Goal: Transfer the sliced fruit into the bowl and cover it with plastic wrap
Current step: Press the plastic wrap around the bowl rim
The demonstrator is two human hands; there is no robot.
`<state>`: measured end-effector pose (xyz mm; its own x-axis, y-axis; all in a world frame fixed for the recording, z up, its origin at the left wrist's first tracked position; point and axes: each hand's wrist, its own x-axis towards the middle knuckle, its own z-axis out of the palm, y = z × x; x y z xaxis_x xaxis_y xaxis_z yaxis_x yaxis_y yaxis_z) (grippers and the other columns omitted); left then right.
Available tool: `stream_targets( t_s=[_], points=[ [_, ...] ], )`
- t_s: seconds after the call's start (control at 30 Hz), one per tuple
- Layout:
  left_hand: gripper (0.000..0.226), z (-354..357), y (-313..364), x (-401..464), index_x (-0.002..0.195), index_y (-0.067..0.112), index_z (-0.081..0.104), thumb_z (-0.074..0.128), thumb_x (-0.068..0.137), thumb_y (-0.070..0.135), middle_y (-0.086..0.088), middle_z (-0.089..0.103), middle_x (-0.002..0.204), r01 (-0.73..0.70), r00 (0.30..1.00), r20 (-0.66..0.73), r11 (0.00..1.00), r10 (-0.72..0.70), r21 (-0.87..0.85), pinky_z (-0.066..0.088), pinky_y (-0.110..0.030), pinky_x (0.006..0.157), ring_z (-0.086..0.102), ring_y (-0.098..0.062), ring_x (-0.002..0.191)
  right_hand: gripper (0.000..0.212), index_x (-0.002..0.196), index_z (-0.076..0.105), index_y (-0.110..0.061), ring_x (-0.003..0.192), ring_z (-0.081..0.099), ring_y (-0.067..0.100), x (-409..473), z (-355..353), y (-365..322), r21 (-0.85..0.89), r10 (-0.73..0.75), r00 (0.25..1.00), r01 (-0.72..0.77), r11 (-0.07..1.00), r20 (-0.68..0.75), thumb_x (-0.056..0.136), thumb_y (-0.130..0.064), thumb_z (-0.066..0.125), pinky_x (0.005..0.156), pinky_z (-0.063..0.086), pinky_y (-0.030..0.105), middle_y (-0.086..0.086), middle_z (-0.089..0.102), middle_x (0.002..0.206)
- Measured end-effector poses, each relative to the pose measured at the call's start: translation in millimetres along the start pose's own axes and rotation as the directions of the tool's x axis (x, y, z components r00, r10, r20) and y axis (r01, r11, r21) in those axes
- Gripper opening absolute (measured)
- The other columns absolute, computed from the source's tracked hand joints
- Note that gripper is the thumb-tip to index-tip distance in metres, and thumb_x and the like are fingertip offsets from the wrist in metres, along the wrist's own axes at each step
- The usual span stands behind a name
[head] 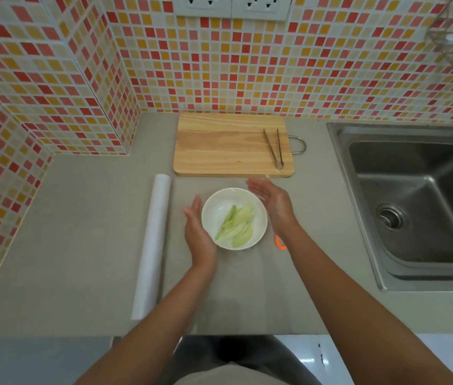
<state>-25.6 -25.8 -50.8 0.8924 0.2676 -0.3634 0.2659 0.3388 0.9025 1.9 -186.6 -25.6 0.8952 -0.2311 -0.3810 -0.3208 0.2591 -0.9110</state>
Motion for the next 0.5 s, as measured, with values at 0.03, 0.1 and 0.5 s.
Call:
stream_targets(
  t_s=[0.03,0.1,0.5],
  points=[
    [0.059,4,-6,-10,0.133,0.021,0.057,0.023,0.100,0.054,0.007,0.057,0.137,0.003,1.000,0.011,1.000,-0.003,0.004,0.036,-0.025,0.106,0.050,-0.009,0.130,0.046,0.118,0.060,0.009,0.093,0.063,0.020,-1,5,-1,-0.007,0.034,0.998,-0.034,0.999,0.057,0.090,-0.026,0.055,0.079,0.051,0.026,0.012,0.064,0.109],
    [0.052,12,-9,-17,0.134,0.021,0.056,0.025,0.102,0.047,0.010,0.058,0.134,-0.044,0.999,-0.007,0.998,0.044,0.049,0.037,-0.024,0.107,0.051,-0.008,0.128,0.038,0.117,0.064,0.004,0.094,0.064,0.023,-4,10,4,-0.023,0.070,0.991,-0.067,0.997,0.113,0.089,-0.022,0.055,0.082,0.052,0.032,0.012,0.065,0.107],
    [0.066,4,6,34,0.109,0.018,0.068,0.025,0.091,0.063,-0.012,0.067,0.117,0.057,0.918,0.387,0.996,-0.082,0.076,0.043,-0.050,0.105,0.059,-0.035,0.119,0.043,0.093,0.074,-0.024,0.098,0.069,0.020,-26,-2,42,0.033,0.160,0.983,-0.157,0.987,-0.095,0.095,-0.053,0.041,0.086,0.054,0.035,0.003,0.075,0.098]
  ],
)
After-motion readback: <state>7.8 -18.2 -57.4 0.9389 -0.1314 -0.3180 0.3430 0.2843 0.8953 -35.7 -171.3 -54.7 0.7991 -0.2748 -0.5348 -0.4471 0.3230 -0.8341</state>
